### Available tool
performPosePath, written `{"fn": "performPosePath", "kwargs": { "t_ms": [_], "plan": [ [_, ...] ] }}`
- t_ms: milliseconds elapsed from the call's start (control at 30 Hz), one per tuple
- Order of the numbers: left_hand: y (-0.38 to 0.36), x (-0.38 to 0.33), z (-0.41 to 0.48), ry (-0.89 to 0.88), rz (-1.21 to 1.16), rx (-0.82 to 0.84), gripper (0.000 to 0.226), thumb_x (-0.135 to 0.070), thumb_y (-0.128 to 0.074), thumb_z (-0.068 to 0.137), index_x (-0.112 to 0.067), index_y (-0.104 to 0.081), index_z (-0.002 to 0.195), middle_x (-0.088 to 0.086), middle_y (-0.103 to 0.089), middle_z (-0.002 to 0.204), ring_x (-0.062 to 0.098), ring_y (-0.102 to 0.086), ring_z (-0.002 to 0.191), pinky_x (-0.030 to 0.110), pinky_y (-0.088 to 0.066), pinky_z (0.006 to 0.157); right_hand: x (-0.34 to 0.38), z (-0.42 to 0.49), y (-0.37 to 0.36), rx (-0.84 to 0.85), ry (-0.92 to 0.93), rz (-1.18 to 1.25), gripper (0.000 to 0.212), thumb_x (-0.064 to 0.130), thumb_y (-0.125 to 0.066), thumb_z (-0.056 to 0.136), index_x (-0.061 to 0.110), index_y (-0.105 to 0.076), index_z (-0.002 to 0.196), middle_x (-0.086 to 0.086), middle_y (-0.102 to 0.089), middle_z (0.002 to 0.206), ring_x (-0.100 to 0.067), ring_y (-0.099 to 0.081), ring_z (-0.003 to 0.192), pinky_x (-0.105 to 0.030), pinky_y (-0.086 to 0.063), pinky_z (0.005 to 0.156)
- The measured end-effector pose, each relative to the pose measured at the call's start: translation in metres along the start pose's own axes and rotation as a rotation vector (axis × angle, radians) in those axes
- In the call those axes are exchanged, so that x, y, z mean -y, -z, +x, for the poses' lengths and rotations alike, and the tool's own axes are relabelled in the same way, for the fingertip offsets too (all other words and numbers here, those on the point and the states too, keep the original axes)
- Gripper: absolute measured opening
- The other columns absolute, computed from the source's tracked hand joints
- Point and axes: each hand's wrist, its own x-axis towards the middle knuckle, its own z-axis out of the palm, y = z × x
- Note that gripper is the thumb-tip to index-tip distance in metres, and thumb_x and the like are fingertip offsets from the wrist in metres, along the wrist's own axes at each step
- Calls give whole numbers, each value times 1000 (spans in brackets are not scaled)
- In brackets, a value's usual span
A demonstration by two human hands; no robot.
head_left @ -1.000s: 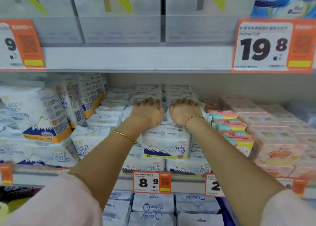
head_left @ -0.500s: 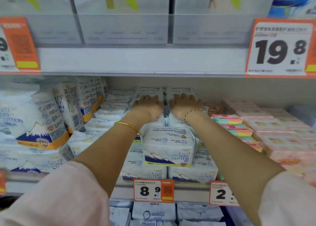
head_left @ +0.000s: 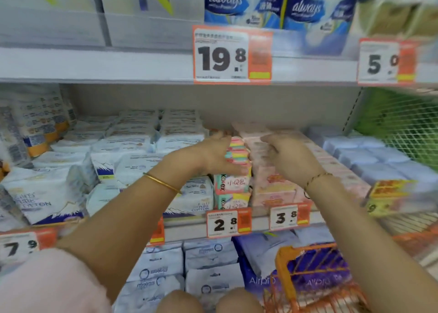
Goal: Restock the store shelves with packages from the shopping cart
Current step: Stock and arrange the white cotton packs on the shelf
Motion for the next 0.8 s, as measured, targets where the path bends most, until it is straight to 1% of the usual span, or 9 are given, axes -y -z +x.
{"fn": "performPosePath", "kwargs": {
  "t_ms": [100,167,300,467,567,633,700,733,800],
  "plan": [
    [0,-9,1,81,231,111,104,-61,-65,73,-9,-15,148,12,-8,157,25,-11,145,34,-19,116,3,4,-10,0,82,58,29,7,-42,93,-2,-61,113,-20,-60,120,-34,-53,112,-41,-44,92],
    [-4,-10,0,94,301,91,106,-58,-68,73,-11,-13,149,11,-3,158,26,-9,145,35,-17,116,3,17,-16,-10,112,68,27,7,-44,92,0,-63,109,-19,-63,113,-34,-56,106,-42,-47,88],
    [-16,-6,-3,48,346,50,92,-44,-61,85,-12,-4,150,8,-1,159,21,-6,146,33,-10,117,6,41,-20,33,154,62,27,3,-44,89,4,-64,107,-18,-64,109,-35,-58,102,-43,-51,83],
    [-26,-3,-4,32,354,24,81,-40,-51,93,-13,0,151,5,3,159,17,1,147,32,1,117,4,46,-26,12,127,81,29,1,-42,89,3,-65,107,-16,-65,110,-34,-58,102,-42,-50,85],
    [-27,-4,-6,30,366,8,80,-43,-51,92,-15,-3,151,4,0,159,16,-1,147,33,1,118,1,44,-30,7,118,104,28,3,-41,89,4,-65,104,-16,-66,105,-34,-59,98,-41,-51,83],
    [-25,-5,-8,37,346,8,82,-49,-49,91,-16,-5,151,4,-3,159,16,-3,147,34,0,118,1,43,-29,13,111,124,29,4,-41,90,6,-65,106,-15,-66,107,-33,-58,100,-41,-51,83],
    [-19,-9,-7,61,258,-35,78,-56,-40,91,-15,-10,150,5,-7,159,17,-7,146,36,-3,119,0,40,-26,9,86,132,30,4,-41,90,6,-63,111,-15,-63,115,-34,-56,106,-42,-49,88],
    [-16,-10,-4,74,213,-77,73,-56,-33,94,-14,-11,150,6,-8,159,17,-7,146,35,-4,119,-3,38,-24,-6,69,134,32,2,-41,90,5,-62,113,-16,-61,118,-35,-55,109,-43,-48,90],
    [-11,-14,8,85,195,-145,62,-47,-22,99,-12,-15,150,7,-11,158,17,-10,146,34,-5,118,-11,33,-18,-43,22,135,35,-2,-40,88,3,-61,115,-18,-58,123,-36,-54,112,-44,-48,91]
  ]
}}
